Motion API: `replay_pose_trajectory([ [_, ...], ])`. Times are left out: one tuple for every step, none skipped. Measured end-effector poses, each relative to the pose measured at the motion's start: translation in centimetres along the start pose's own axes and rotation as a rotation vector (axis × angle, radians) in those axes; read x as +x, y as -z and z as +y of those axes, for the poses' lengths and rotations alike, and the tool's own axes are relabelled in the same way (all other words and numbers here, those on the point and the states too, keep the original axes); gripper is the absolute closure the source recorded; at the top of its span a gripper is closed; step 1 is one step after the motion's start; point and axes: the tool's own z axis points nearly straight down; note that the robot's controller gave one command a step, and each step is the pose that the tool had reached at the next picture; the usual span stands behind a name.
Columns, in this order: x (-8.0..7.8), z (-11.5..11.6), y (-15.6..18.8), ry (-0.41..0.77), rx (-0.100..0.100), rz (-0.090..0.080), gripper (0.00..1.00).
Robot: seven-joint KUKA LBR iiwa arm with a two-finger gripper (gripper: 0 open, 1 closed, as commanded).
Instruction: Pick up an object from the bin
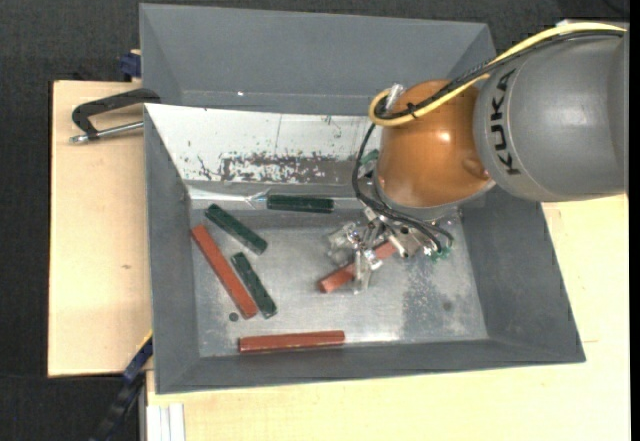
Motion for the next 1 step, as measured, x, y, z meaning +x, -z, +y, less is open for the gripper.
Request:
replay_pose_trajectory([
  [-0.12, -0.02, 1.78, 0.0, 0.002, -0.004, 1.0],
])
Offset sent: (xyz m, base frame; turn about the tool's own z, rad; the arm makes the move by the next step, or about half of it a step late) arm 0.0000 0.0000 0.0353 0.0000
